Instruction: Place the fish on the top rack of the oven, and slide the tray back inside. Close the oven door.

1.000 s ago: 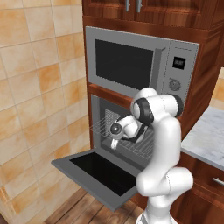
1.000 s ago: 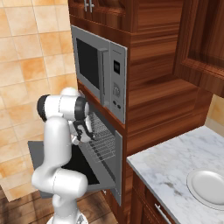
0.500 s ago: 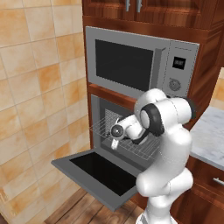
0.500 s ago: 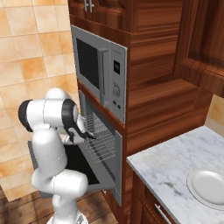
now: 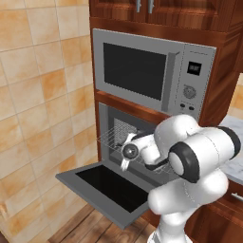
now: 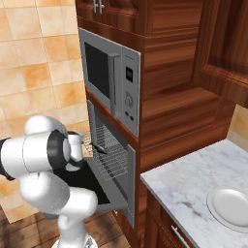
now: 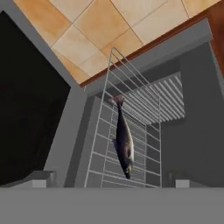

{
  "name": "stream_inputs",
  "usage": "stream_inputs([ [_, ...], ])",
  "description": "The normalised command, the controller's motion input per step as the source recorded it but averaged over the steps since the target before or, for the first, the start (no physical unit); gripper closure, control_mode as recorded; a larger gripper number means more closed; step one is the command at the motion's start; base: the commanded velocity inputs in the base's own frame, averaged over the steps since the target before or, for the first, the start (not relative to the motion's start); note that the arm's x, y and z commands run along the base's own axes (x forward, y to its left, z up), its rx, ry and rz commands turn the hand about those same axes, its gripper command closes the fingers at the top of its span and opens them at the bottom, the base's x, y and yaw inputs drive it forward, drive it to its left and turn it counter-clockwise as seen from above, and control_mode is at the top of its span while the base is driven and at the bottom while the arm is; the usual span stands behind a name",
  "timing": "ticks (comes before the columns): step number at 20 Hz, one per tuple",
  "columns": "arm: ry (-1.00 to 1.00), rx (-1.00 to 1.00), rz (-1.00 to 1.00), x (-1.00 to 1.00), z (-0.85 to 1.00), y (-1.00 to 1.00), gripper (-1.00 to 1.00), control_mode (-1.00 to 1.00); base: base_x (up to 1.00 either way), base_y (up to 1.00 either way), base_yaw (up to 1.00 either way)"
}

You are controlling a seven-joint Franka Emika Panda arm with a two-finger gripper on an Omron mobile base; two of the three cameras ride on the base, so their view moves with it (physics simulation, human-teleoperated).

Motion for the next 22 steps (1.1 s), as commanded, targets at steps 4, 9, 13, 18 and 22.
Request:
stream_inputs([
  [4,0.21,0.19,0.00,-0.16,0.59,0.30,-1.00,-1.00,0.00,0.00,0.00],
  [9,0.34,0.18,-0.03,0.06,0.50,0.38,-1.00,-1.00,0.00,0.00,0.00],
  [13,0.43,0.02,-0.03,0.30,0.19,0.57,-1.00,-1.00,0.00,0.00,0.00],
  [18,0.25,0.00,-0.06,0.46,0.00,0.60,-1.00,-1.00,0.00,0.00,0.00],
  [22,0.08,-0.03,-0.05,0.42,-0.17,0.42,-1.00,-1.00,0.00,0.00,0.00],
])
